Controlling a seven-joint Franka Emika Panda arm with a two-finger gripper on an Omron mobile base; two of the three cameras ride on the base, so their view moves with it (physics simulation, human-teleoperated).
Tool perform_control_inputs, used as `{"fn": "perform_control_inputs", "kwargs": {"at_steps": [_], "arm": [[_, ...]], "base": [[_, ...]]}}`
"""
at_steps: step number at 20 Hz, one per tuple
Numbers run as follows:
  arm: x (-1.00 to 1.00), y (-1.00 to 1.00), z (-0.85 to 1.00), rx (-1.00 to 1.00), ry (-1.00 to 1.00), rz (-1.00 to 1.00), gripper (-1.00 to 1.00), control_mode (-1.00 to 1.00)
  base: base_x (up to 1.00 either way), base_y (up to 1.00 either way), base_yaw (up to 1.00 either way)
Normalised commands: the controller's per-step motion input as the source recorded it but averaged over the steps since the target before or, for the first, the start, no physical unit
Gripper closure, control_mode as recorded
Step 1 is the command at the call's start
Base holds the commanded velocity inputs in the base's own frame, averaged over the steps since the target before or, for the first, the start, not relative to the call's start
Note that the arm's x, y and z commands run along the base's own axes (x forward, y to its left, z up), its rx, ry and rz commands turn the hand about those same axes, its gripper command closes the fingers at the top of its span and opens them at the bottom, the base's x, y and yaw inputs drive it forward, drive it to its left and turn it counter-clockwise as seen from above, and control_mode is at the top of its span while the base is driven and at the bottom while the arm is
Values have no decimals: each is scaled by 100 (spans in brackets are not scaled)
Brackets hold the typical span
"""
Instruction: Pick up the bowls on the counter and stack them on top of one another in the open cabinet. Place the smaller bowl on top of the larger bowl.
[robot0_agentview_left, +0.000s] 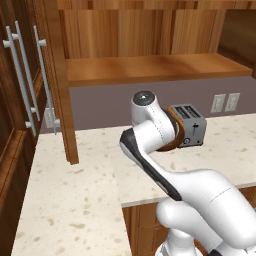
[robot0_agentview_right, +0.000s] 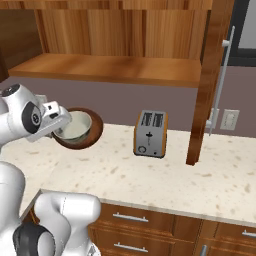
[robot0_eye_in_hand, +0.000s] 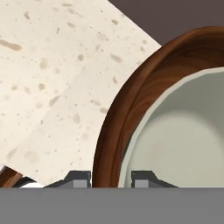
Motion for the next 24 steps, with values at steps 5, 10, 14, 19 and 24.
{"fn": "perform_control_inputs", "kwargs": {"at_steps": [5,10,14,19,24], "arm": [[-35,-10,38,-1,-6,8,100,-100],[-40,-6,44,-2,-8,8,100,-100],[-30,0,47,-2,-3,10,100,-100],[-16,0,53,-3,0,14,100,-100],[-9,0,52,-4,-3,14,100,-100]], "base": [[0,0,0],[0,0,0],[0,0,0],[0,0,0],[0,0,0]]}}
